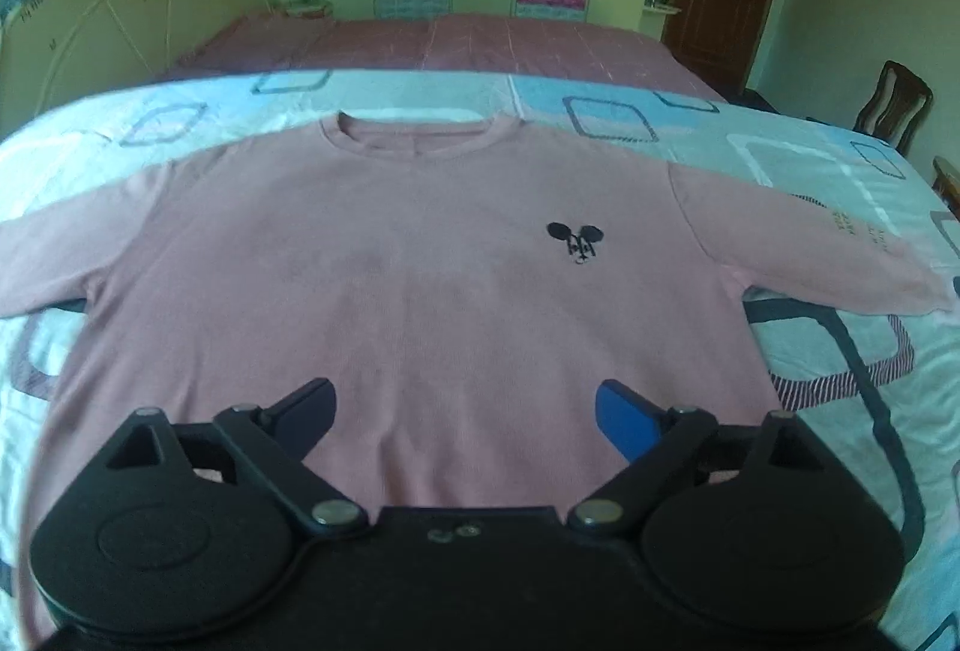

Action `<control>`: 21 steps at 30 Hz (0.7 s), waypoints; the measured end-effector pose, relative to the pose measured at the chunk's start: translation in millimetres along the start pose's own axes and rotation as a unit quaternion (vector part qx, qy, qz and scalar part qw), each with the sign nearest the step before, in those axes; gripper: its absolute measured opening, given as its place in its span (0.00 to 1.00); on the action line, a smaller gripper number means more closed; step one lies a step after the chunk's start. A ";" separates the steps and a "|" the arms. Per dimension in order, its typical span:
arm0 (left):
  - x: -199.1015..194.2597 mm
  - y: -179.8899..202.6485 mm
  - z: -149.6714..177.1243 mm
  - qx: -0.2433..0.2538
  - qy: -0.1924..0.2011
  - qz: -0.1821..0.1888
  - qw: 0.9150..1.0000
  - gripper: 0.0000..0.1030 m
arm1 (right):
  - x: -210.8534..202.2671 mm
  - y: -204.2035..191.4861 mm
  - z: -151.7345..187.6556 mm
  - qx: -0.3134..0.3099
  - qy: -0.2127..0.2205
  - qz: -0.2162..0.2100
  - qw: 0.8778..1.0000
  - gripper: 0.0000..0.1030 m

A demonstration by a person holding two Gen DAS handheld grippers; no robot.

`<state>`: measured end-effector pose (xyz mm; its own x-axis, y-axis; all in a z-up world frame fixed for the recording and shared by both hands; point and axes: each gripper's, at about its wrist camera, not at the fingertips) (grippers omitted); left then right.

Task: Fold small clothes
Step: 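Reach the right tool to a sleeve cuff and close on it, then lift the held sleeve with the right tool and lay it across the body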

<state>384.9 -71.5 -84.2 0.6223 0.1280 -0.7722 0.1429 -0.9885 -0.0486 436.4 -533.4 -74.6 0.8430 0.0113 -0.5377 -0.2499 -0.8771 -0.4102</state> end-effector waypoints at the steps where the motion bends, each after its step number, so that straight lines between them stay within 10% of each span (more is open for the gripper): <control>1: 11.0 2.6 -4.6 -0.017 -0.013 0.004 1.000 0.77 | 13.4 12.0 -6.5 0.015 0.000 0.003 1.000 0.36; 11: 59.1 25.4 -35.8 -0.022 0.012 -0.034 0.999 1.00 | 99.9 92.1 -3.9 0.123 -0.038 0.026 0.991 0.36; 18: 80.6 -3.2 -55.7 -0.054 -0.012 -0.059 0.997 0.90 | 99.3 105.1 -4.1 0.140 -0.003 0.014 0.990 0.35; 21: 82.7 -20.3 -55.7 -0.057 -0.010 -0.063 0.996 0.91 | 100.1 100.9 -5.8 0.109 -0.008 0.038 0.993 0.15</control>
<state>476.3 -36.4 -111.9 0.5788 0.2475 -0.7770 0.3060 -0.9491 -0.0743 498.3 -623.5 -165.6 0.8101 -0.0418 -0.5848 -0.4112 -0.7515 -0.5159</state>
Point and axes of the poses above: each gripper's, at about its wrist camera, not at the fingertips, and x roughly the way its jaws point, y to its right, z to its underside, and after that the axes turned 9 degrees about -z, right-handed
